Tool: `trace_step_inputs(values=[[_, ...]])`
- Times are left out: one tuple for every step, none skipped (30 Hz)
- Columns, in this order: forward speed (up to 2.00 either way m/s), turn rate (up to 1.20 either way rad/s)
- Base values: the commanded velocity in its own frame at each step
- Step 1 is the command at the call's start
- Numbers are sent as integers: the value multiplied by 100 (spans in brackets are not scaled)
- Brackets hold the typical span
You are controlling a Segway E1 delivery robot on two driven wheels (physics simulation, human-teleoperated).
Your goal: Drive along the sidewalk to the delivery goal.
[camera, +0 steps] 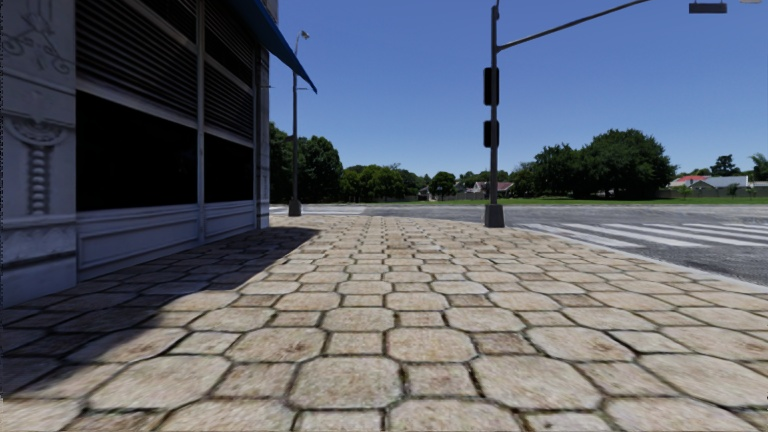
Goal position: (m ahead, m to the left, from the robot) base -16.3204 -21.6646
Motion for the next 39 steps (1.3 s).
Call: trace_step_inputs(values=[[200,0],[200,0],[200,0],[200,0],[200,0],[200,0],[200,0],[200,0],[200,0],[200,0],[200,0],[200,0],[200,0],[200,0],[200,0],[200,0],[200,0],[200,0],[200,0],[200,0],[200,0],[200,0],[200,-24],[200,-37],[200,-37],[200,-41],[200,-42],[200,-42],[200,-42],[200,-42],[200,-42],[200,-41],[200,-41],[200,-40],[200,-39],[200,-39],[200,-39],[200,-39],[200,-39]])
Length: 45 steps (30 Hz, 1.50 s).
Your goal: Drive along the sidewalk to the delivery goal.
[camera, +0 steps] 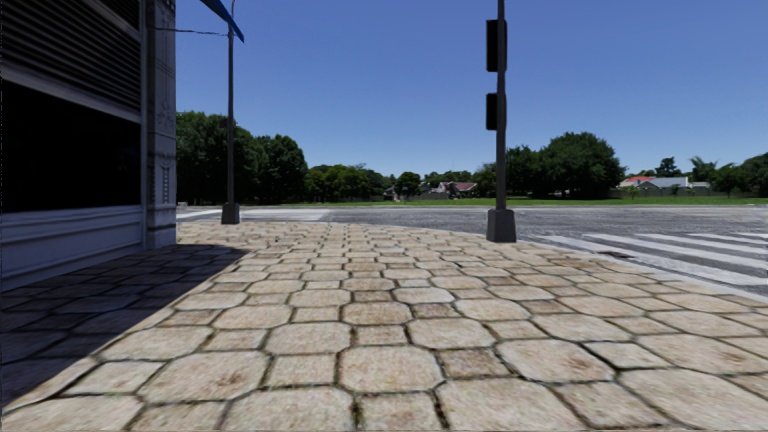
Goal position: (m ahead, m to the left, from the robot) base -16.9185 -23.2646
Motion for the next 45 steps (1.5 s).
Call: trace_step_inputs(values=[[200,-39],[200,-41],[200,-41],[200,-41],[200,-41],[200,-41],[200,-41],[200,-41],[200,-41],[200,-41],[200,-41],[200,-41],[200,-41],[200,-43],[200,-46],[200,-46],[200,-51],[200,-52],[200,-53],[200,-53],[200,-53],[200,-53],[200,-53],[200,-54],[200,-54],[200,-55],[200,-55],[200,-56],[200,-56],[200,-57],[200,-57],[200,-57],[200,-57],[200,-57],[200,-57],[200,-57],[200,-57],[200,-57],[200,-57],[200,-57],[200,-57],[200,-57],[200,-57],[200,-58],[200,-58]])
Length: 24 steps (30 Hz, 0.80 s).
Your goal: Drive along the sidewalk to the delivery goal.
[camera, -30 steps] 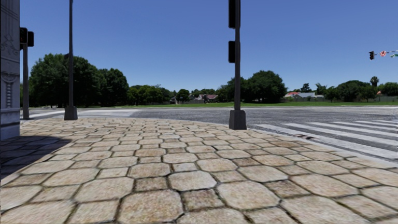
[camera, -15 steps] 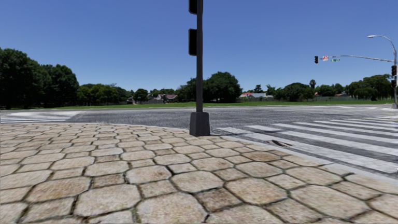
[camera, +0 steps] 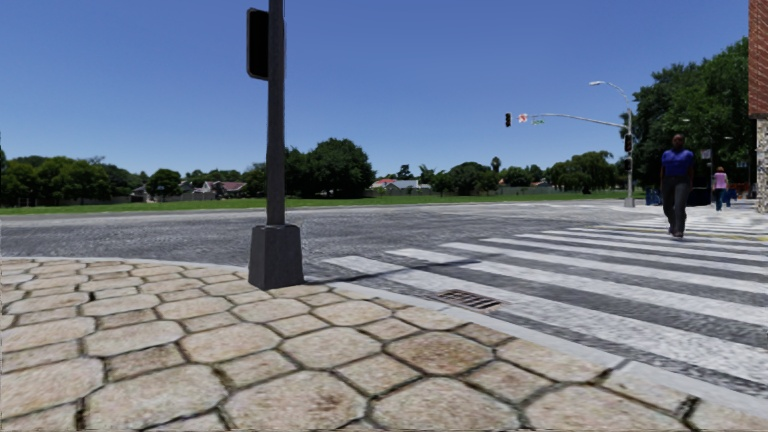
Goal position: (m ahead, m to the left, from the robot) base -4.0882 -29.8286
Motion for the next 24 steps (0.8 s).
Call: trace_step_inputs(values=[[200,-58],[200,-58],[200,-58],[200,-58],[200,-61],[200,-66],[200,-66],[200,-68],[187,-69],[169,-69],[169,-69],[157,-69],[147,-70],[136,-70],[133,-70],[133,-70],[132,-70],[132,-70],[131,-70],[131,-70],[131,-70],[131,-70],[131,-70],[131,-70]])
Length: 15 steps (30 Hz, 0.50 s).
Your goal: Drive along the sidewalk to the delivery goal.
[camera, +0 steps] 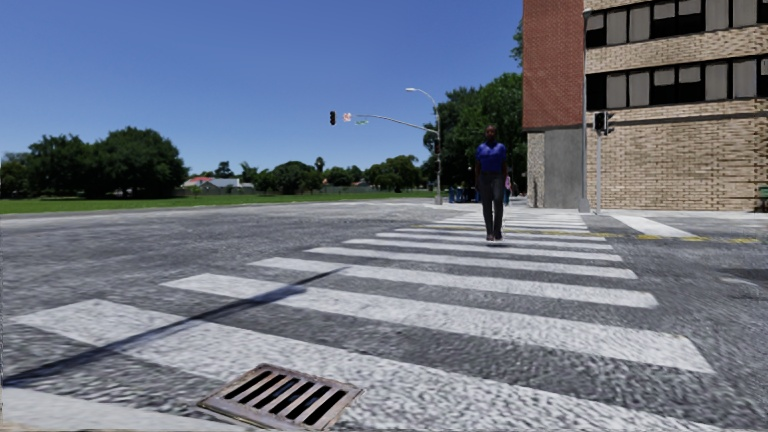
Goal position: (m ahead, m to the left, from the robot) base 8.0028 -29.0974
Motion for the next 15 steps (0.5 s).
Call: trace_step_inputs(values=[[131,-70],[131,-70],[131,-70],[131,-70],[131,-70],[131,-70],[131,-70],[131,-70],[131,-70],[131,-70],[131,-70],[131,-70],[131,-70],[131,-70],[131,-70]])
